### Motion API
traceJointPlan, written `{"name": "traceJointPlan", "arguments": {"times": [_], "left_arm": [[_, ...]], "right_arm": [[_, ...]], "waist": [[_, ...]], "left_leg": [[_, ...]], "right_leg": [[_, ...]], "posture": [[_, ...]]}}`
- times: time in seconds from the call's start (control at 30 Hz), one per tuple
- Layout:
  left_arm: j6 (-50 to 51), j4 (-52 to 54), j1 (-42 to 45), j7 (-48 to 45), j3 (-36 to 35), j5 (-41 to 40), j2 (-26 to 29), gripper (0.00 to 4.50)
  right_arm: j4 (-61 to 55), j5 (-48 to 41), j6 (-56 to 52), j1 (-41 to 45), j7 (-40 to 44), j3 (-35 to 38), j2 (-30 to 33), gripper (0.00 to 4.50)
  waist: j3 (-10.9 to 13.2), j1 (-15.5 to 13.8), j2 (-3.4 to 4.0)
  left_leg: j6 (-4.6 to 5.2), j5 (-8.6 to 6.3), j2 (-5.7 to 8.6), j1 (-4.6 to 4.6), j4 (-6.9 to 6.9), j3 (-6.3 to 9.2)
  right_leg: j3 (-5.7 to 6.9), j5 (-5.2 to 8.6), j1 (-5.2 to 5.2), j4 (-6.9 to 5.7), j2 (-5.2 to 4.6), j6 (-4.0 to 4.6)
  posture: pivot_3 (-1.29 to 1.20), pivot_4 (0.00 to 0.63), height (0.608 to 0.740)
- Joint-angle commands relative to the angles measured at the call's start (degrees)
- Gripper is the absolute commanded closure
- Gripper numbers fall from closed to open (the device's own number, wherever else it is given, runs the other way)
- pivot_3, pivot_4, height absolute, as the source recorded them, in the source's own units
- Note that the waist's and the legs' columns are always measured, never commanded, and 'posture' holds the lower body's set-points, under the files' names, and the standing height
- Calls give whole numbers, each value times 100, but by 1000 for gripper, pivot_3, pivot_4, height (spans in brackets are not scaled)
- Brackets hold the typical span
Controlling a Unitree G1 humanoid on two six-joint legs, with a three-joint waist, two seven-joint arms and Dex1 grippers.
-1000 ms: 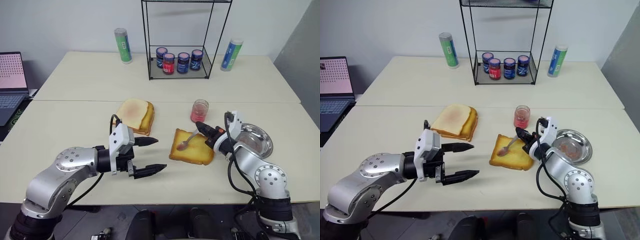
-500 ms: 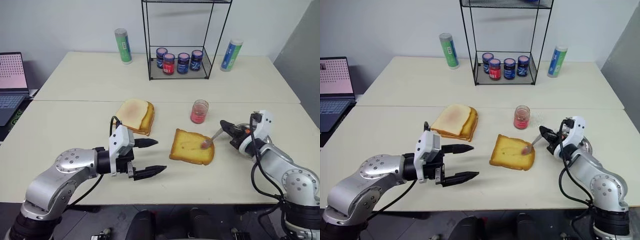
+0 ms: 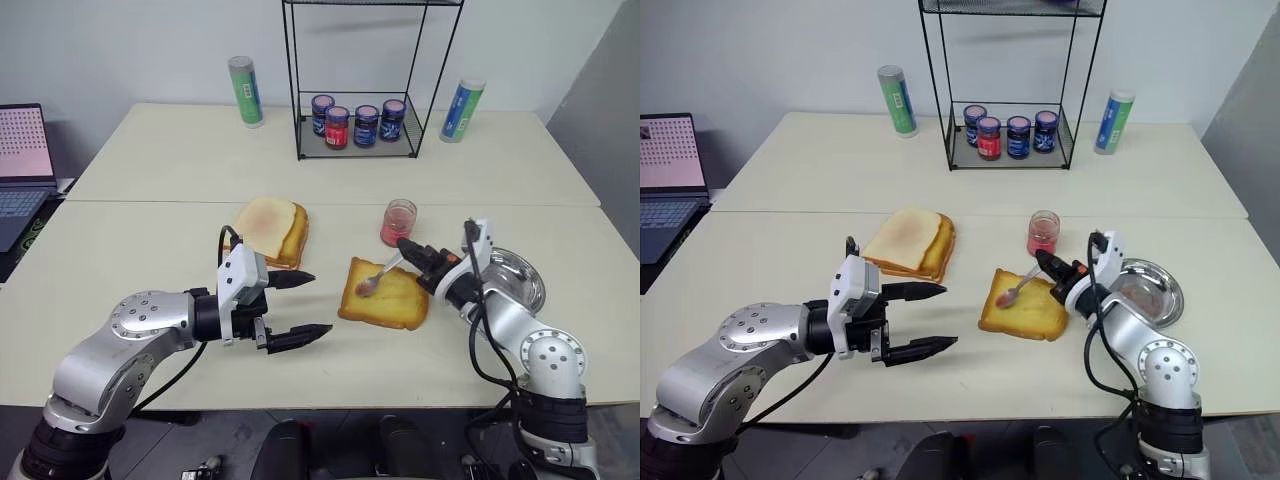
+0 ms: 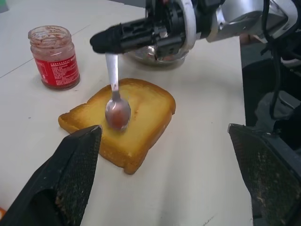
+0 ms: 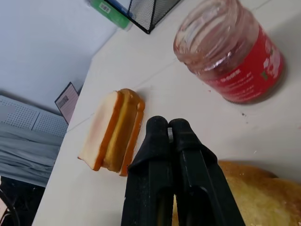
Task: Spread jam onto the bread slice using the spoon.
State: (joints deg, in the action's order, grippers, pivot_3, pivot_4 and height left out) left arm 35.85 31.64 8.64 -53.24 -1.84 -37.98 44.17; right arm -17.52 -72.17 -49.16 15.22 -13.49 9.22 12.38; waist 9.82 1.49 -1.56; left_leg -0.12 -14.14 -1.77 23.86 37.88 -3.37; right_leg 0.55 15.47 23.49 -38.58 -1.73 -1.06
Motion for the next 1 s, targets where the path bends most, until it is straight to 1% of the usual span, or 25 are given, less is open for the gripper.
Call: {"name": "traceJointPlan", "arguments": {"times": [0.03,0.17,0.3,0.37,0.47,0.53,0.57,0.63,0.73,0.77,0.87,0.93,1.0], "left_arm": [[-71,145,37,-14,-10,-13,13,0],[-93,110,70,-18,41,15,-18,0],[-131,-4,170,-69,115,49,-51,0],[-168,-97,282,-124,188,82,-75,0],[-190,-232,547,-221,314,114,-124,0],[-175,-280,698,-293,356,111,-112,0],[-156,-308,794,-330,376,106,-98,0],[-84,-493,1373,-447,553,126,-154,0],[-129,-813,2121,-548,939,298,-416,0],[-187,-931,2344,-599,1114,394,-545,0],[-475,-1414,2878,-565,1599,779,-1125,0],[-717,-1711,3039,-604,1864,1049,-1426,0],[-894,-1937,3106,-663,2053,1252,-1614,0]], "right_arm": [[-166,222,-23,-264,358,185,385,4412],[-241,368,-17,-592,624,507,914,4412],[-371,181,-35,-838,640,852,1185,4412],[-458,-80,12,-813,514,967,1119,4412],[-675,-847,221,-587,134,1124,818,4412],[-814,-1232,332,-488,-83,1199,735,4412],[-887,-1403,392,-453,-181,1242,732,4412],[-1027,-1543,610,-413,-344,1563,929,4412],[-982,-1521,816,-503,-399,1996,1286,4412],[-917,-1366,844,-598,-307,2139,1457,4412],[-581,-1033,952,-934,25,2648,1906,4412],[-320,-863,1040,-1142,272,2879,2080,4412],[-84,-695,1112,-1278,520,3002,2152,4412]], "waist": [[0,-6,0],[-1,-7,0],[-4,-14,-5],[-5,-13,-6],[-4,-11,-6],[-3,-5,-5],[-3,1,-5],[-1,0,-6],[0,-100,-12],[-1,-136,-12],[-1,-198,-12],[-1,-204,-12],[-3,-152,-9]], "left_leg": [[0,0,0,0,0,0],[0,0,2,-2,1,-1],[0,0,1,-5,1,1],[0,0,1,-6,1,0],[0,0,-1,-7,3,2],[0,0,-3,-6,3,2],[0,0,-3,-6,3,1],[0,0,-2,-2,2,0],[0,0,5,3,10,6],[0,0,7,1,9,1],[4,-2,15,2,9,1],[7,-4,16,5,5,2],[10,-5,10,7,6,-3]], "right_leg": [[0,0,0,0,0,0],[-1,2,-2,1,-5,-3],[1,4,-5,0,-4,-7],[1,7,-7,1,-3,-11],[1,13,-7,-2,3,-23],[0,13,-5,-5,4,-23],[-1,13,-4,-5,5,-23],[-1,13,-2,-4,10,-22],[3,13,-4,-3,22,-24],[0,13,-8,3,21,-25],[0,11,-16,16,16,-25],[4,0,-23,41,15,-19],[-5,-9,-24,52,22,-11]], "posture": [[0,150,740],[0,150,740],[0,150,740],[0,150,740],[0,150,740],[0,150,740],[0,150,740],[0,150,740],[0,150,740],[0,150,740],[0,150,740],[0,150,740],[0,150,740]]}}
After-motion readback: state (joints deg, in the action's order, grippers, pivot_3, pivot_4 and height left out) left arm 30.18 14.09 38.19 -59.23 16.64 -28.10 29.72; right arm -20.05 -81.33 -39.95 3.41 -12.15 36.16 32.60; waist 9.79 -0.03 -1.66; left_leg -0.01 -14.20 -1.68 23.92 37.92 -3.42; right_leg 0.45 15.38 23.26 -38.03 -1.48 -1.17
